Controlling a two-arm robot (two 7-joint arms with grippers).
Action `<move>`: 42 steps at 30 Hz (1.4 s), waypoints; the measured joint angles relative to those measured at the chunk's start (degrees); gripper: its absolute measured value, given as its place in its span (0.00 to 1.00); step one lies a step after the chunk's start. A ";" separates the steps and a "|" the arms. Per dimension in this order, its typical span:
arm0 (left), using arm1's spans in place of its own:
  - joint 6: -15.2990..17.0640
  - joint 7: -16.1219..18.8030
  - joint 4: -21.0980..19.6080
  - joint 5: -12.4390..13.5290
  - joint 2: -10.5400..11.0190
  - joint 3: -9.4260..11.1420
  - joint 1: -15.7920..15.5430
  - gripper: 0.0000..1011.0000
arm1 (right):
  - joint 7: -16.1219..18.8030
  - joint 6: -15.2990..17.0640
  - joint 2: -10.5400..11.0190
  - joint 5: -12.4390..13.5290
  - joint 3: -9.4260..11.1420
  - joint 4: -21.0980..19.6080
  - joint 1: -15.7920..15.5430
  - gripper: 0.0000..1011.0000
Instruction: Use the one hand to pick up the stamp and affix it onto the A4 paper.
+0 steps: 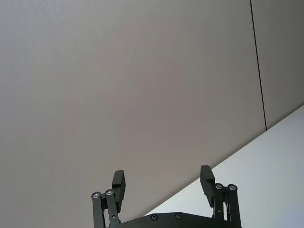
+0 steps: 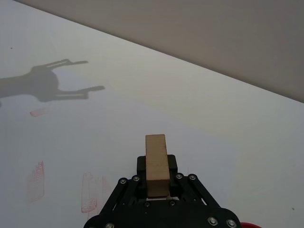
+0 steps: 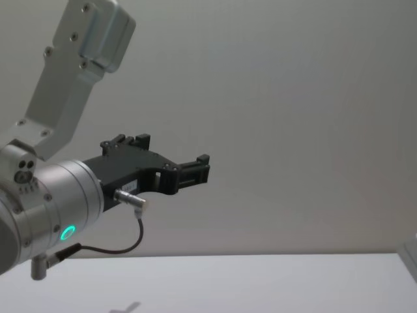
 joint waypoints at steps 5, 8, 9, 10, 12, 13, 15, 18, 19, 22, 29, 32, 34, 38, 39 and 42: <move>0.00 0.00 0.00 0.00 0.00 0.00 0.00 0.99 | -0.06 0.01 -0.08 0.17 -0.02 0.07 0.05 0.22; 0.00 0.00 0.00 0.00 0.00 0.00 0.00 0.99 | -0.14 0.03 -0.13 0.77 0.00 -0.04 -0.01 0.22; 0.00 0.00 0.00 0.00 0.00 0.00 0.00 0.99 | -0.16 0.08 -0.15 1.26 0.04 -0.19 -0.02 0.22; 0.00 0.00 0.00 0.00 0.00 0.00 0.00 0.99 | -0.17 0.11 -0.16 1.49 0.06 -0.30 -0.03 0.22; 0.00 0.00 0.00 0.00 0.00 0.00 0.00 0.99 | -0.19 0.20 -0.19 2.43 0.14 -0.90 -0.04 0.22; 0.00 0.00 0.00 0.00 0.00 0.00 0.00 0.99 | -0.19 0.20 -0.19 2.43 0.14 -0.90 -0.04 0.22; 0.00 0.00 0.00 0.00 0.00 0.00 0.00 0.99 | -0.22 0.02 -0.22 3.49 0.29 -1.70 -0.02 0.22; 0.00 0.00 0.00 0.00 0.00 0.00 0.00 0.99 | -0.31 -0.21 -0.22 4.99 0.55 -3.11 -0.02 0.22; 0.00 0.00 0.00 0.00 0.00 0.00 0.00 0.99 | -0.35 -0.25 -0.22 5.50 0.62 -3.48 -0.02 0.22; 0.00 0.00 0.00 0.00 0.00 0.00 0.00 0.99 | -0.62 -0.37 -0.09 7.59 1.01 -5.66 -0.14 0.22; 0.00 0.00 0.00 0.00 0.00 0.00 0.00 0.99 | -1.43 -0.38 0.91 10.92 1.91 -10.00 -1.23 0.22; 0.00 0.00 0.00 0.00 0.00 0.00 0.00 0.99 | -1.72 -0.37 1.71 12.08 2.37 -11.82 -2.14 0.22; 0.00 0.00 0.00 0.00 0.00 0.00 0.00 0.99 | -1.92 -0.37 2.55 12.93 2.81 -13.29 -3.11 0.22; 0.00 0.00 0.00 0.00 0.00 0.00 0.00 0.99 | -2.19 -0.61 4.27 14.21 3.56 -15.50 -5.05 0.22; 0.00 0.00 0.00 0.00 0.00 0.00 0.00 0.99 | -2.21 -0.64 4.64 14.36 3.70 -15.89 -5.45 0.22; 0.00 0.00 0.00 0.00 0.00 0.00 0.00 0.99 | -2.32 -0.99 6.31 15.28 4.42 -17.39 -7.27 0.22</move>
